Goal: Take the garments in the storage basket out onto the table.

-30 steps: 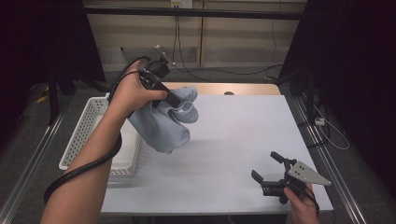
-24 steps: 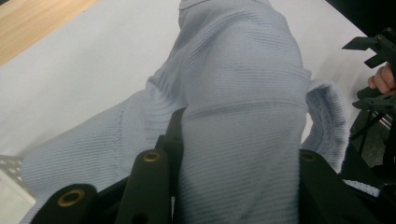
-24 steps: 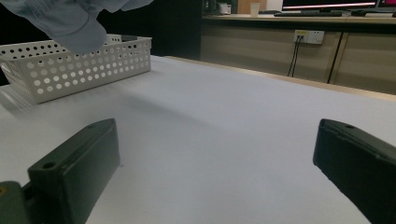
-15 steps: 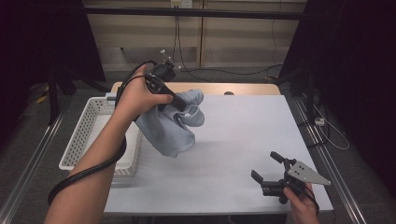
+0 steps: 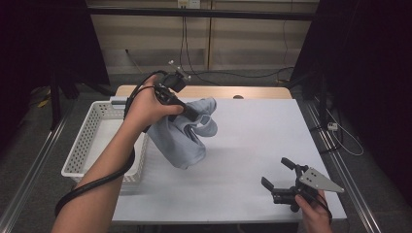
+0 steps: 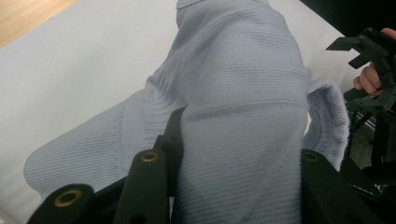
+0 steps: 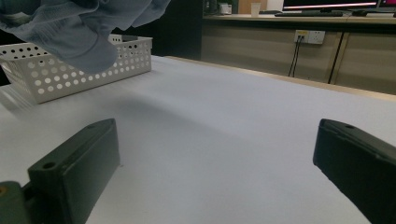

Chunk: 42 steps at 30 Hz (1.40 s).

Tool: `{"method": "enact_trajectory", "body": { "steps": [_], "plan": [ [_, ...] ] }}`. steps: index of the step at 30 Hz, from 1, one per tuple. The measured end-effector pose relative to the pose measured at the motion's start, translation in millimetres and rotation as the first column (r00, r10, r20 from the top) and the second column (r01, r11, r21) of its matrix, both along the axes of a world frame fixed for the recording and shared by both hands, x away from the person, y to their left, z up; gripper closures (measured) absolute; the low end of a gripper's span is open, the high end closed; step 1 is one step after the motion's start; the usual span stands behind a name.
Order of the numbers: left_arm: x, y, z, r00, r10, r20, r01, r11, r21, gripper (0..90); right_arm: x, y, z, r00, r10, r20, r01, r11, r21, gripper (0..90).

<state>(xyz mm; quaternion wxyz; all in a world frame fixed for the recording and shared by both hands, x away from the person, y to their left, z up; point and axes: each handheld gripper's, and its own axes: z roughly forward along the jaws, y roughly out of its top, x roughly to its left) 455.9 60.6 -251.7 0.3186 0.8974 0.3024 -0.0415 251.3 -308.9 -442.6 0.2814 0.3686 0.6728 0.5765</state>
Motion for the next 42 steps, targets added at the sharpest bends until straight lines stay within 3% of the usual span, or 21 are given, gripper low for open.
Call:
{"method": "enact_trajectory", "body": {
  "steps": [14, 28, 42],
  "plan": [
    [-2.4, -0.5, -20.4, 0.9998, -0.011, 0.013, 0.012, 0.9994, -0.032, 62.5, 0.4, 0.5, -0.3, 1.0, 0.002, 0.001, -0.002, 1.0, -0.004, 0.5],
    [-4.1, -6.5, -38.5, 0.9998, -0.021, 0.001, 0.021, 0.9982, -0.055, 63.9, 0.7, 0.8, -0.6, 1.0, 0.006, 0.0, -0.006, 1.0, -0.005, 0.5],
    [-1.9, -17.3, -55.5, 0.9992, -0.039, 0.005, 0.039, 0.9977, -0.056, 63.6, 2.2, 0.2, -0.9, 1.0, 0.003, 0.0, -0.003, 1.0, -0.007, 0.5]
  ]
}}
